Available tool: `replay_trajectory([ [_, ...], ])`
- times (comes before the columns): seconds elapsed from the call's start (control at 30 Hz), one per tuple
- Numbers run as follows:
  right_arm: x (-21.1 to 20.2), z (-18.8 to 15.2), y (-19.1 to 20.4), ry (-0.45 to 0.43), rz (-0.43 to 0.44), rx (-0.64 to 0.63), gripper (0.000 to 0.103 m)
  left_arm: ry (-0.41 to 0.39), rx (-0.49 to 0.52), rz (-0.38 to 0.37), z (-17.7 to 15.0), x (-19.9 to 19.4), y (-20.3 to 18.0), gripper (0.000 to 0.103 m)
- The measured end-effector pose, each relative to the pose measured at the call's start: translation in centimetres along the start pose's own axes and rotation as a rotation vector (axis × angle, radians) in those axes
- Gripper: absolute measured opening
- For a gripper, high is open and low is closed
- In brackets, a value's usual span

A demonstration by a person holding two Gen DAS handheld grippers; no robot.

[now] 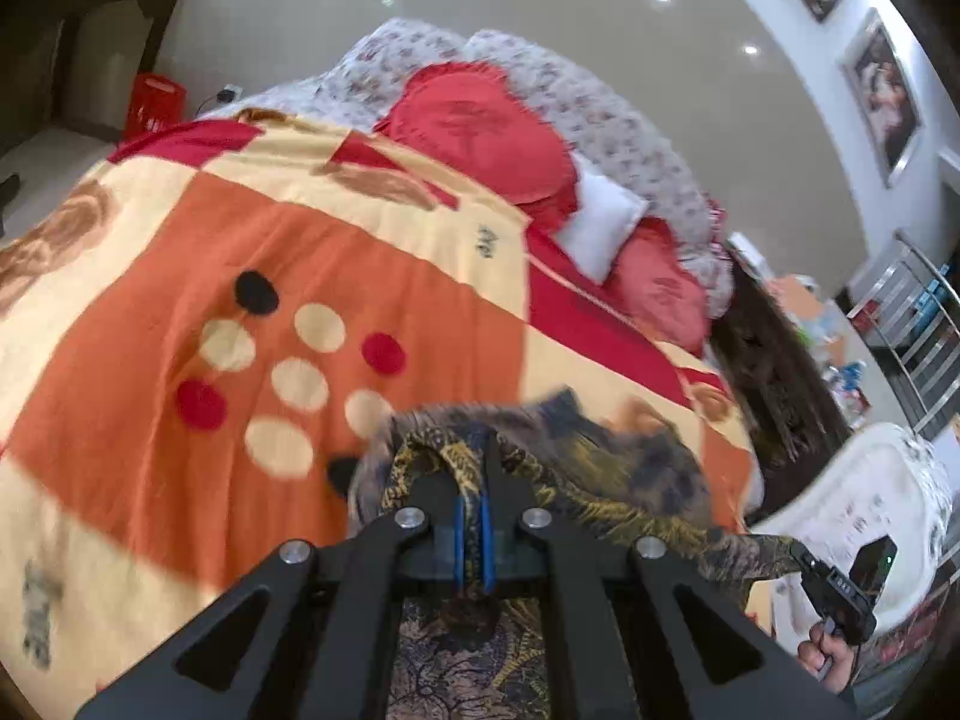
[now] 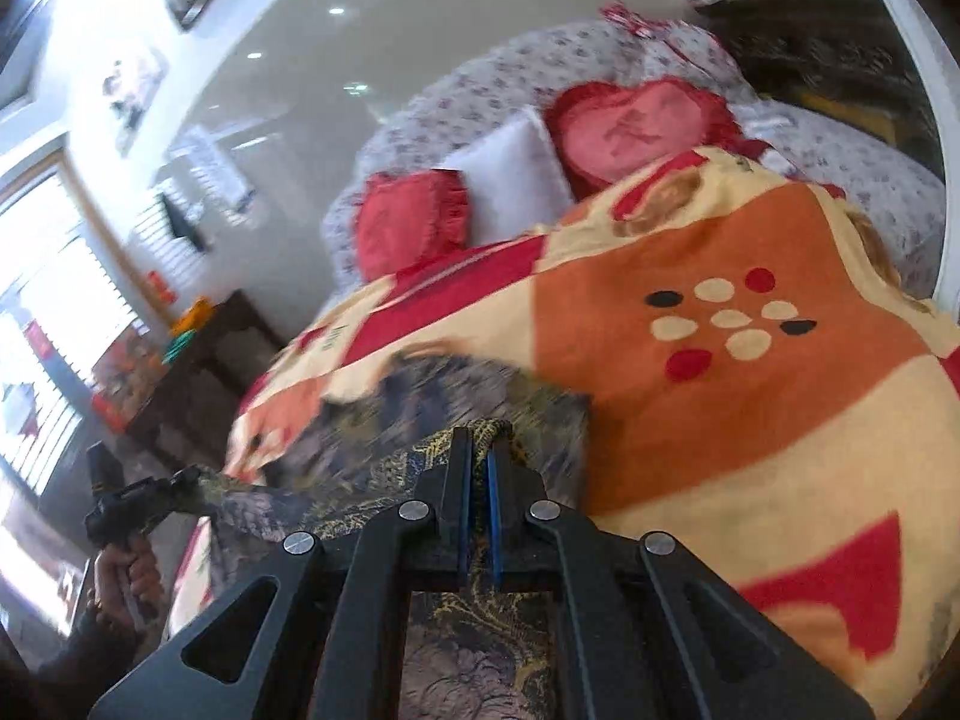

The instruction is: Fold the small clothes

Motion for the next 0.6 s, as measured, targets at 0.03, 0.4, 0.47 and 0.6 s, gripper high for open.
replay_trajectory([
  [0.03, 1.1, 0.3, -0.4, 0.006, -0.018, 0.006, 0.0, 0.012, -0.015, 0.009, 0.4, 1.6, 0.3, 0.004],
  [0.4, 9.7, 0.1, -5.5, 0.112, 0.003, 0.261, 0.0, 0.152, -0.107, 0.083, -0.3, 8.9, 4.5, 0.007],
  [0.47, 9.7, -0.1, -6.2, 0.125, 0.039, 0.339, 0.0, 0.151, -0.11, 0.054, 0.0, 8.3, 4.8, 0.009],
  [0.6, 6.7, 0.7, -6.3, 0.059, 0.096, 0.36, 0.004, 0.099, -0.052, 0.12, 1.5, 5.9, 5.1, 0.051],
])
Point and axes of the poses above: each gripper's, at about its wrist camera, not at the fingertips, and x roughly the way its jaws point, y to its left, z to its top, the point moved 2 cm from there along x, roughly the way its jaws point, and after that the axes turned 6 degrees about -y, right-handed, at the moved point
